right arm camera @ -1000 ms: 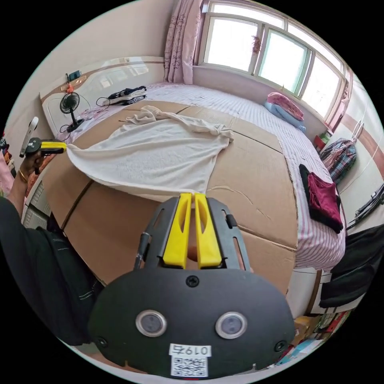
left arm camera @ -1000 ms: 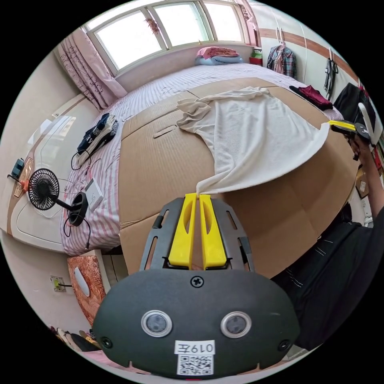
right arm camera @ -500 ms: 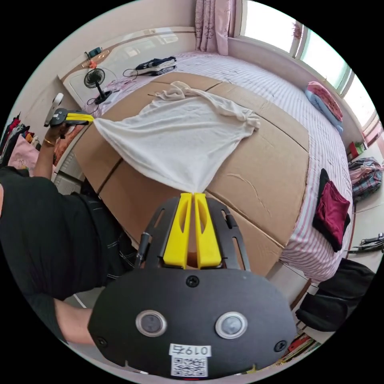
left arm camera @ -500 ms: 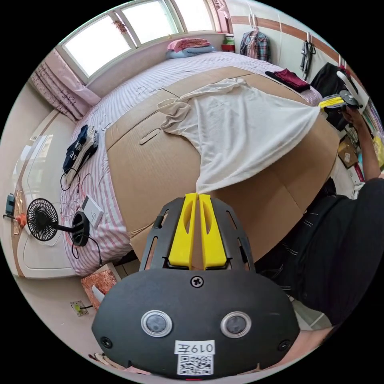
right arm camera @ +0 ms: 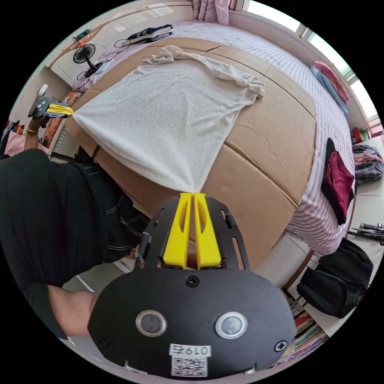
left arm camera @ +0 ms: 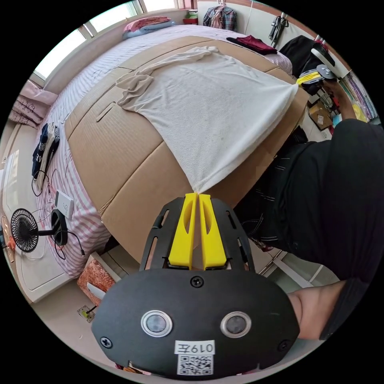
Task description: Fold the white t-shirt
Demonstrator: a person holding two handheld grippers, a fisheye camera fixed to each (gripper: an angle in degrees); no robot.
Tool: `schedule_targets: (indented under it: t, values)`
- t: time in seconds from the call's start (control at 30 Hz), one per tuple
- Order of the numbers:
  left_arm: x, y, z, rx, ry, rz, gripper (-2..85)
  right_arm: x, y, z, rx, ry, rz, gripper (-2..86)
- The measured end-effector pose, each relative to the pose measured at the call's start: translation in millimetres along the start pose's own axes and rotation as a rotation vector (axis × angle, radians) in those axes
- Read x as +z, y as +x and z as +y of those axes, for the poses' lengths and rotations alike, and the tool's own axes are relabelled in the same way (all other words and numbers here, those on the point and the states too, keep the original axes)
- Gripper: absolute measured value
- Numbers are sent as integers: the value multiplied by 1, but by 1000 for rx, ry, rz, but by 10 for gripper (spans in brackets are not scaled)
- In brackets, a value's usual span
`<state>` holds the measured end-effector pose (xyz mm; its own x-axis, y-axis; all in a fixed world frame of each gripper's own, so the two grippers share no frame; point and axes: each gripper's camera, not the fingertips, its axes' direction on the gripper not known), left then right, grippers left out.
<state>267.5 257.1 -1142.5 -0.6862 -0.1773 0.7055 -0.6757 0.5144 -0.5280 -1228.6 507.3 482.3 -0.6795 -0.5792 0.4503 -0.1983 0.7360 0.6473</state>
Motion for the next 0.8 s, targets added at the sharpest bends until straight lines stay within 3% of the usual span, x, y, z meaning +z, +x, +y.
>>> schedule_targets:
  t: [0.3, 0.57, 0.67, 0.8]
  values:
    - [38, 0, -4, 27, -77, 93, 6, 59, 11, 1, 24, -71, -156, 3]
    - [41, -11, 37, 37, -121, 130, 8, 67, 16, 40, 20, -145, -119, 31]
    - [24, -31, 41, -67, -28, 44, 11, 61, 26, 45, 75, -88, -64, -2]
    - [-24, -58, 17, -213, 377, -94, 19, 35, 19, 8, 7, 210, 68, -9]
